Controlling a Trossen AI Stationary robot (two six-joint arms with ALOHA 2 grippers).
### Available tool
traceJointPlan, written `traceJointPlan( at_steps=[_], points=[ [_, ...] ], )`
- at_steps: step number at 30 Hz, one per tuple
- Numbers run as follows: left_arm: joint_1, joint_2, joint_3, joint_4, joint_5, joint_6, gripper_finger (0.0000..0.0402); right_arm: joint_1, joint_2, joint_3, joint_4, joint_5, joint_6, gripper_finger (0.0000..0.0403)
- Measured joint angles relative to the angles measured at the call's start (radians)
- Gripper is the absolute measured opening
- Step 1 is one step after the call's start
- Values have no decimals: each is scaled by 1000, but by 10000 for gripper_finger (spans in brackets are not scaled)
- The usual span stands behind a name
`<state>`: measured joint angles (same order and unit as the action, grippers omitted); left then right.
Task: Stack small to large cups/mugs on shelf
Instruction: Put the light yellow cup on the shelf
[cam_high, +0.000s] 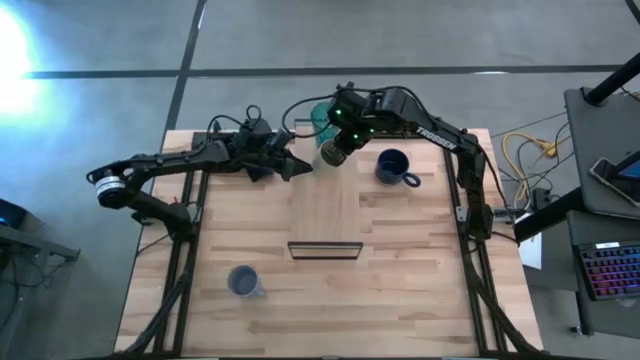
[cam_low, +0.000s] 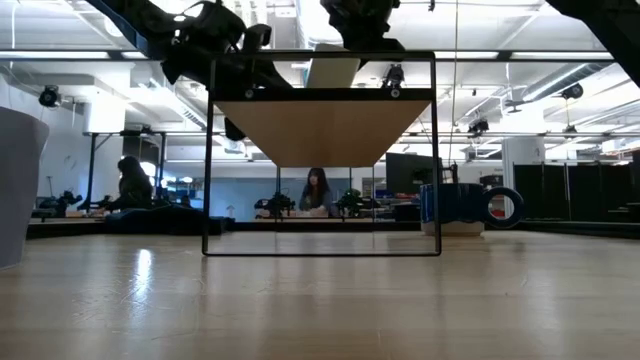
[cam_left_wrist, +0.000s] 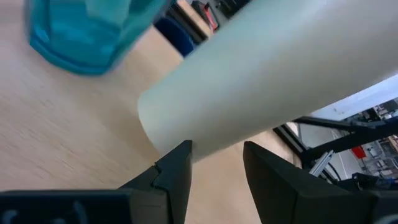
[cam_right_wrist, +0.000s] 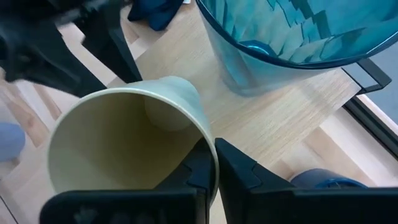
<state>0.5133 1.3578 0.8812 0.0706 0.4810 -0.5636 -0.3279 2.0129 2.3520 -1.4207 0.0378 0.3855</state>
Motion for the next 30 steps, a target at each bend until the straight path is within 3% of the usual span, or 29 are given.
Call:
traceJointPlan(
  at_steps=[7, 16, 30],
  points=[
    [-20, 68, 6, 52, 3, -4, 130, 2, 0, 0, 17, -40, 8, 24],
    [-20, 52, 9, 83, 0, -6, 130, 0, -2, 0, 24, -38, 7, 32],
    [-19, 50, 2, 80, 0, -6, 130, 0, -2, 0, 26, -31, -19, 85]
  ],
)
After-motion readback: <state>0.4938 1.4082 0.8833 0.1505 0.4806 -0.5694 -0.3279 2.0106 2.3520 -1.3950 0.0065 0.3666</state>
